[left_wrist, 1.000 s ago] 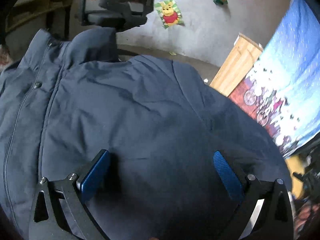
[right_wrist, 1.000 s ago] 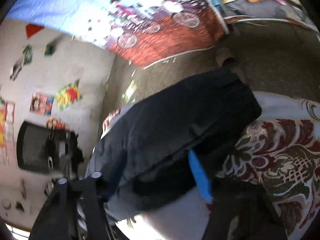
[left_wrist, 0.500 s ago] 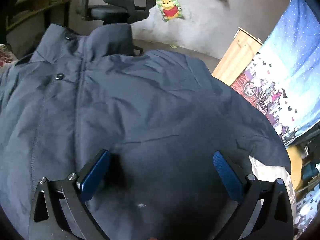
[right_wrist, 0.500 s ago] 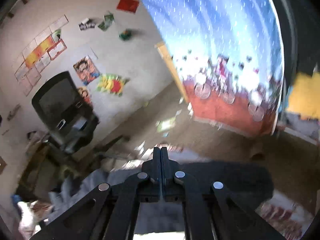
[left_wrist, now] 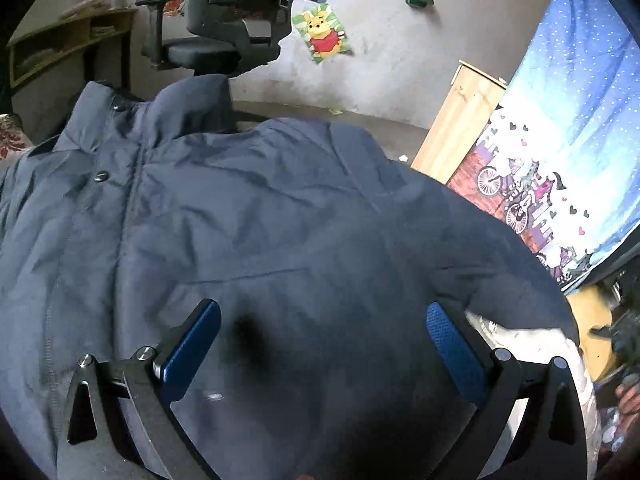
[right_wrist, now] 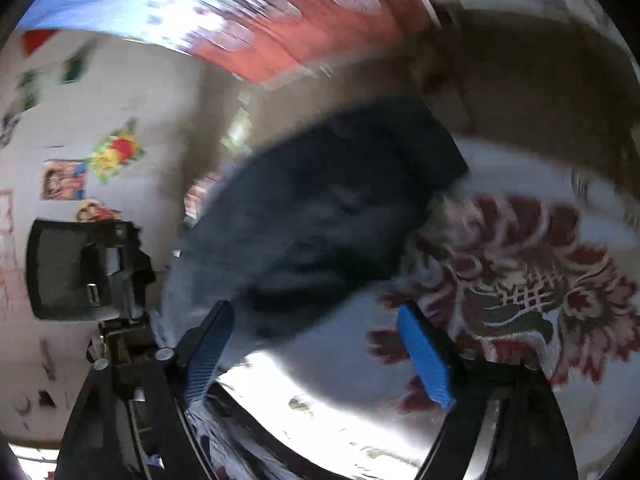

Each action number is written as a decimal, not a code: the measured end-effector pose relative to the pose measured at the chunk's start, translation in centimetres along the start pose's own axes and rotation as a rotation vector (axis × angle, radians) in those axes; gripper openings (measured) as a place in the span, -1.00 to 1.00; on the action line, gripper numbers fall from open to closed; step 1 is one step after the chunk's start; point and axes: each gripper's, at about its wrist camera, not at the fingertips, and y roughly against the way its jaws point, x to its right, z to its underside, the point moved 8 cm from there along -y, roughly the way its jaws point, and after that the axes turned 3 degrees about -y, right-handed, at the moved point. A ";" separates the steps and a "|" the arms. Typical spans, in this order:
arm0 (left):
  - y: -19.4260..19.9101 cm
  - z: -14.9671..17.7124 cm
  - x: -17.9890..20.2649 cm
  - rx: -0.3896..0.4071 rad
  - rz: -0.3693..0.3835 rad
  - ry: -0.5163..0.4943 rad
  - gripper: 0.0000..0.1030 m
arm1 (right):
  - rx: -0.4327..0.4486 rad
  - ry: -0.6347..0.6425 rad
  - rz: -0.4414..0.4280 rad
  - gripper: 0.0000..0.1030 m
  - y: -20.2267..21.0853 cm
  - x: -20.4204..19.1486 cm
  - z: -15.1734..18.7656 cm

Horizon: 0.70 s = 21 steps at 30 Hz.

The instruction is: Fold large clothes

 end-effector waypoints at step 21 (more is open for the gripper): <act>-2.1 0.3 0.5 -0.073 -0.044 -0.013 0.96 | 0.402 0.170 -0.125 -0.81 2.4 -7.6 -3.0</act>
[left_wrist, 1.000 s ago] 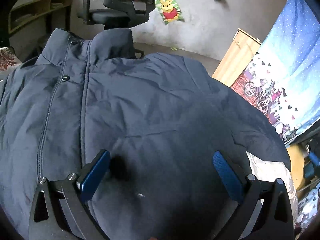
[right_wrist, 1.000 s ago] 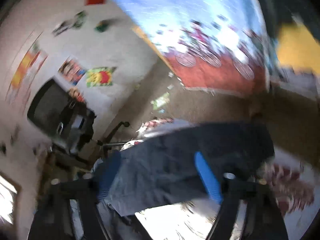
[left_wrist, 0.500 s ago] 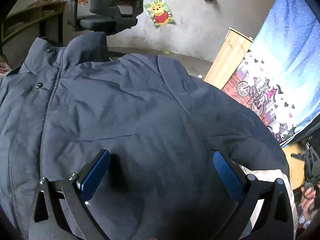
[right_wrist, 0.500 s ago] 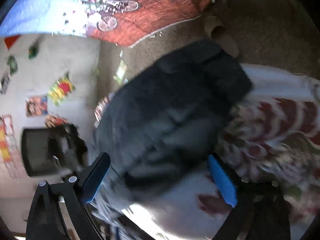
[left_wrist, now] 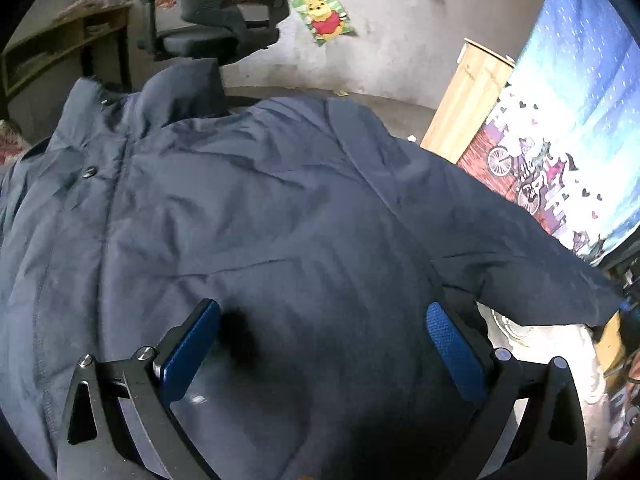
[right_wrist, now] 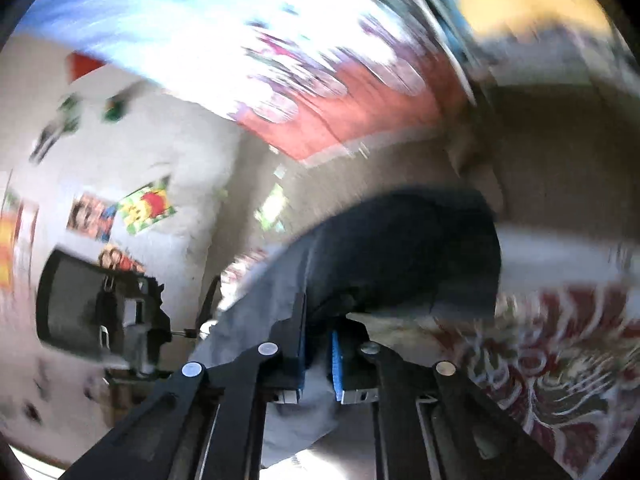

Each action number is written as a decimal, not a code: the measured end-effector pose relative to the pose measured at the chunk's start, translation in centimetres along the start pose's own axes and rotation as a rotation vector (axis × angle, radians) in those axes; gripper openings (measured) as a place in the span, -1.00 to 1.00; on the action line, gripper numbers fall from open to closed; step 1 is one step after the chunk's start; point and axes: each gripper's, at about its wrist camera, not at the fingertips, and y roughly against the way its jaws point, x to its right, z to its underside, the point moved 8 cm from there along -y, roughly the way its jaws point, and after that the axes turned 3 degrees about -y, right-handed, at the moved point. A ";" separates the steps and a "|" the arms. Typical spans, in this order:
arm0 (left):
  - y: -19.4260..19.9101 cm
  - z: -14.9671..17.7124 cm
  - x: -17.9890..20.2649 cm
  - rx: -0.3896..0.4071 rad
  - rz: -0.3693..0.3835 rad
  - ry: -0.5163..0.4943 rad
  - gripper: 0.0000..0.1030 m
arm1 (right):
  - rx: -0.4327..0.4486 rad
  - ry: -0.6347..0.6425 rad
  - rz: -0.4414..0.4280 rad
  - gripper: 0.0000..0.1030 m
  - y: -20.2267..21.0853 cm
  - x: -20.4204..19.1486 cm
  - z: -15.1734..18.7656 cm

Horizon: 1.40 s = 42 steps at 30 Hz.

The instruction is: Fold large clothes

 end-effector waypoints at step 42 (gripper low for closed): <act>17.7 7.6 -20.7 0.063 0.237 0.454 0.96 | -0.294 1.618 -0.338 0.51 2.5 -15.3 50.7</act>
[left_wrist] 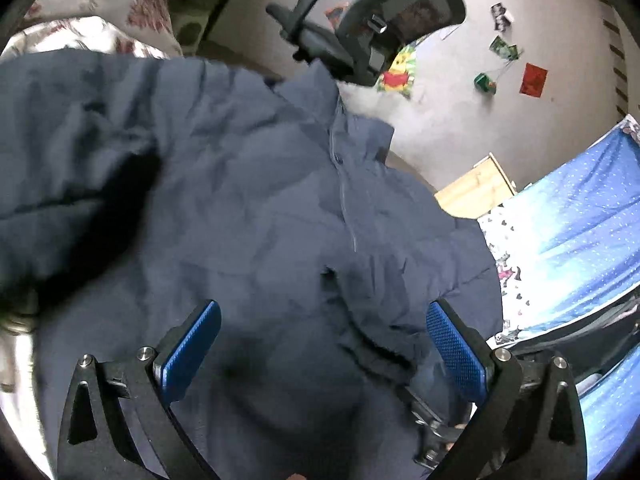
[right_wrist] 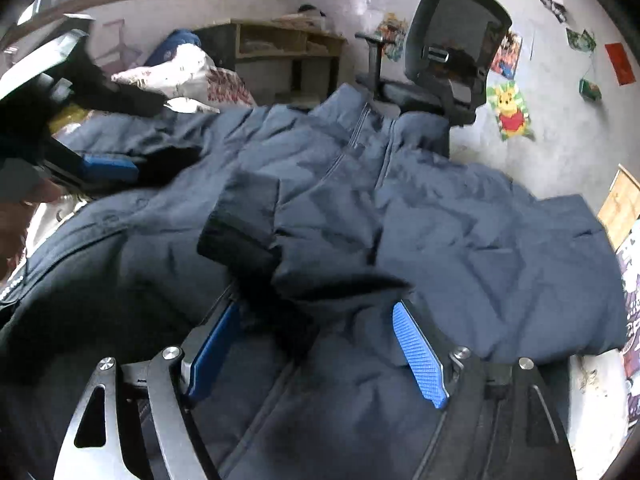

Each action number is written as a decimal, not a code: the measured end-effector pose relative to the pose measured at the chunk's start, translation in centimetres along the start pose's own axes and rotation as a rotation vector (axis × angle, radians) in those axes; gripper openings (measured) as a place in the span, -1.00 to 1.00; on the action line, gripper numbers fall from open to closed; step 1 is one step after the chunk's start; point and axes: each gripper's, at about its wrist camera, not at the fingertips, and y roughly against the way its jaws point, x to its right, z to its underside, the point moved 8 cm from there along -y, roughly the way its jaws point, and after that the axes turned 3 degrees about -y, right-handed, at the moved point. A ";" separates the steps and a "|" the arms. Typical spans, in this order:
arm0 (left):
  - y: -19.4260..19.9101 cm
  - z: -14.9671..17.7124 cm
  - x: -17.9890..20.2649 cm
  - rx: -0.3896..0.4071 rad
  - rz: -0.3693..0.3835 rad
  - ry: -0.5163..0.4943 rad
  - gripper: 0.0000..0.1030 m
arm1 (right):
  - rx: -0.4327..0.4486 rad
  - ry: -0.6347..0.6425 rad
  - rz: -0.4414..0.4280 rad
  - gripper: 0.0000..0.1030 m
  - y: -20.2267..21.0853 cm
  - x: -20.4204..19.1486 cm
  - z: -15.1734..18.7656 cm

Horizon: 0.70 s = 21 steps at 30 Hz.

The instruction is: Fold large clothes

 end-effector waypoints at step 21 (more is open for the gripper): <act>0.4 -2.8 3.4 0.201 -0.417 -0.323 -0.95 | 0.344 -0.411 0.415 0.51 6.1 14.9 -2.0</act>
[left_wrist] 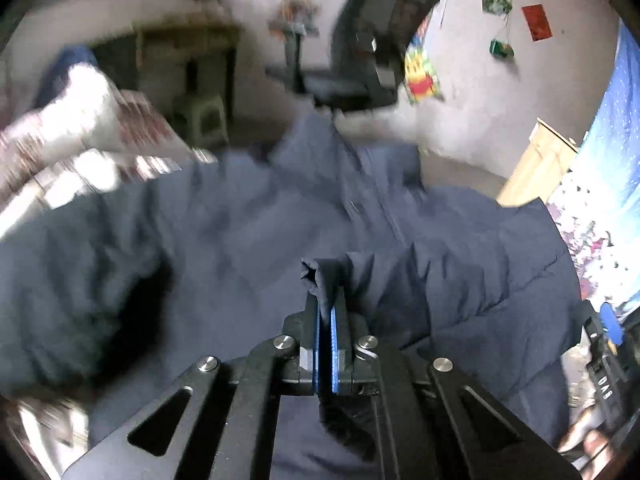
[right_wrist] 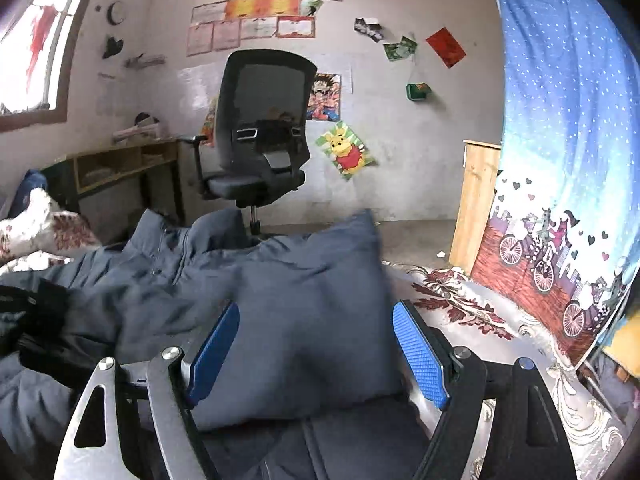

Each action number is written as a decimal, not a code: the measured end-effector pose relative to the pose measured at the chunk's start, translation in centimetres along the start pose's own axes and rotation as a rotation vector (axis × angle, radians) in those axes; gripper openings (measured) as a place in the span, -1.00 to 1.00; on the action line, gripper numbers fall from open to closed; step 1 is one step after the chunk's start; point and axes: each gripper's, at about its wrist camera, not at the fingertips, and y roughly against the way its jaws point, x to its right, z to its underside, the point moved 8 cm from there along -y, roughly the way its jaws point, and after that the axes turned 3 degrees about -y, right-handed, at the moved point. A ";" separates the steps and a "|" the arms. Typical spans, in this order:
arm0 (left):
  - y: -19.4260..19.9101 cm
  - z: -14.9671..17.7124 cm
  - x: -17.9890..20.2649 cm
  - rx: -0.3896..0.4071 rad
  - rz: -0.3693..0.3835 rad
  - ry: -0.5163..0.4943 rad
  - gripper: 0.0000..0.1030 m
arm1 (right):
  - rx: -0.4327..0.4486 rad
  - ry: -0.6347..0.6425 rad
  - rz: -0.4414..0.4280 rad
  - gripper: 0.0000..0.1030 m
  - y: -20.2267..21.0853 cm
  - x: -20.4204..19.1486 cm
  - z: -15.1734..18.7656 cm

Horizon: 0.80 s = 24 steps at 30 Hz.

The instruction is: Fold large clothes

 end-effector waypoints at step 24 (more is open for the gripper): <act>-5.0 5.5 -8.7 -0.196 -0.123 0.031 -0.51 | -0.377 0.283 -0.219 -0.05 -6.1 -11.9 8.9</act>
